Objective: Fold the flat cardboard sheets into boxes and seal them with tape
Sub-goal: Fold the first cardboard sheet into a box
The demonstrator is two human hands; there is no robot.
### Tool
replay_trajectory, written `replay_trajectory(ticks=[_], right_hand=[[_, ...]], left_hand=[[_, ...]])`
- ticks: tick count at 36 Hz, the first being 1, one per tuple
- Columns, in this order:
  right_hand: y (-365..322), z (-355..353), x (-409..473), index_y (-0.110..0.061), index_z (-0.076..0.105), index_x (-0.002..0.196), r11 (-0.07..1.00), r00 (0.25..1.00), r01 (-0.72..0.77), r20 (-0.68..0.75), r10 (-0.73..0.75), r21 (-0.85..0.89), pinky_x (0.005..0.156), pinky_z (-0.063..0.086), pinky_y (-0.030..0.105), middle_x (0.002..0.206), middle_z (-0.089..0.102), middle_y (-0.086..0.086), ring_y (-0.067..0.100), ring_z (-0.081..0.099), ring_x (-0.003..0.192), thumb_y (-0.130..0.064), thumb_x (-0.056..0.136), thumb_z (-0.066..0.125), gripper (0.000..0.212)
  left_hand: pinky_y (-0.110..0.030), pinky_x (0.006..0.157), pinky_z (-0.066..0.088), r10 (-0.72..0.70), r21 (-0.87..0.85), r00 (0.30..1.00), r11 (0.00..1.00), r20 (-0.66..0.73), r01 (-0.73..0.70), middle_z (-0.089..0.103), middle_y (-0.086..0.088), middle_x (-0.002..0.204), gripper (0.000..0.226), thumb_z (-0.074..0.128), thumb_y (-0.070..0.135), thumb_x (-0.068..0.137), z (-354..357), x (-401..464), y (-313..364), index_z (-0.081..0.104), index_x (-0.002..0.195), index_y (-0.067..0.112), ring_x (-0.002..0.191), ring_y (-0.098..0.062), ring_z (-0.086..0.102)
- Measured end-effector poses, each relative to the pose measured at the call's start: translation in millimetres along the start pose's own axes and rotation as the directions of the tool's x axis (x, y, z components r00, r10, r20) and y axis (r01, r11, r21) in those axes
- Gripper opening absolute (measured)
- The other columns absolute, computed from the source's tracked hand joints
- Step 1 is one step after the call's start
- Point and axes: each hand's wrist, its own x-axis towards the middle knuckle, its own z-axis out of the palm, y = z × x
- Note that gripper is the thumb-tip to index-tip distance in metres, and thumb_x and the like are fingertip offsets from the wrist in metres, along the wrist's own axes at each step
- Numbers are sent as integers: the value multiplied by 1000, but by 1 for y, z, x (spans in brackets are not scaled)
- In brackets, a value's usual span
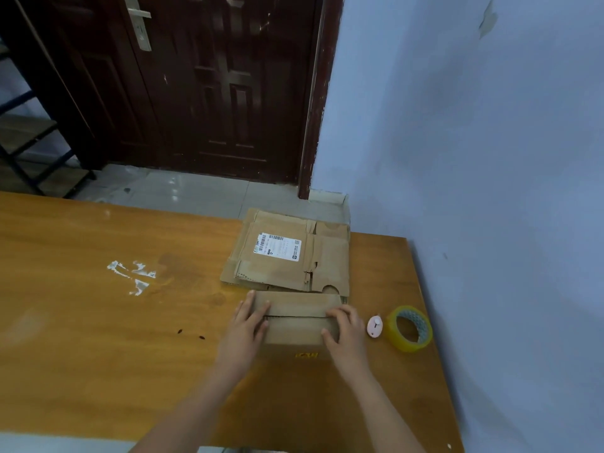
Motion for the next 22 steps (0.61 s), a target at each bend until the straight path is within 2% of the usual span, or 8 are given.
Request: replay_trajectory(ticks=[5, 8, 13, 16, 18, 19, 21, 22], right_hand=[[3, -1, -1, -21, 51, 128, 998, 1000, -25, 19, 24, 53, 109, 28, 26, 132, 34, -8, 11, 30, 126, -24, 90, 60, 39], [1, -2, -1, -20, 55, 124, 999, 1000, -21, 9, 20, 44, 106, 30, 24, 130, 35, -8, 11, 32, 125, -25, 89, 61, 35], [0, -4, -4, -20, 55, 123, 1000, 1000, -4, 6, 4, -12, 100, 28, 18, 132, 35, -8, 11, 33, 123, -30, 90, 59, 35], [0, -4, -6, -20, 54, 126, 1000, 1000, -8, 19, 8, -22, 102, 29, 19, 134, 35, -7, 12, 33, 124, -32, 90, 58, 38], [3, -4, -7, -20, 55, 127, 1000, 1000, -4, 19, 4, -10, 103, 30, 20, 133, 36, -7, 12, 35, 123, -32, 90, 59, 39], [4, -6, -7, -20, 55, 127, 1000, 1000, 2, 28, -2, -1, 103, 30, 20, 132, 36, -7, 12, 35, 123, -32, 89, 59, 40], [8, -11, -5, -19, 52, 130, 999, 996, 17, 83, -20, 38, 108, 31, 22, 134, 36, -6, 13, 36, 125, -27, 89, 60, 43], [11, -15, -5, -20, 50, 133, 997, 993, 16, 118, -26, 79, 110, 30, 26, 135, 36, -6, 12, 35, 127, -23, 90, 59, 45]], left_hand=[[-31, 97, 42, -21, 70, 999, 997, -36, 24, 2, 14, 157, 41, 37, 39, 99, -1, 4, 0, 38, 140, 41, 145, -13, 8], [-34, 99, 42, -28, 125, 999, 992, -23, 30, 6, 11, 158, 39, 38, 38, 100, -5, 6, 4, 42, 139, 39, 145, -15, 10], [-40, 115, 15, -1, 344, 1000, 939, -24, 9, 16, 1, 158, 38, 39, 27, 100, -6, 8, 25, 48, 136, 33, 146, -20, 7], [-38, 116, 8, 94, 331, 995, 939, 26, -97, 19, 2, 157, 40, 42, 24, 98, 3, 10, 41, 47, 137, 31, 146, -18, 7], [-38, 117, 4, 136, 334, 980, 926, 142, -177, 12, 5, 158, 46, 31, 38, 98, 14, 11, 49, 33, 144, 32, 146, -16, 2], [-41, 117, 0, 140, 348, 970, 915, 197, -203, 5, 8, 159, 56, 17, 50, 94, 20, 10, 52, 23, 147, 34, 146, -16, -3], [-46, 116, -7, 150, 383, 960, 893, 238, -235, -5, 10, 158, 78, -11, 60, 76, 30, 9, 54, 9, 149, 40, 145, -18, -12], [-47, 115, -7, 151, 401, 962, 886, 227, -234, -6, 11, 158, 82, -16, 60, 71, 33, 9, 53, 6, 148, 43, 145, -18, -13]])
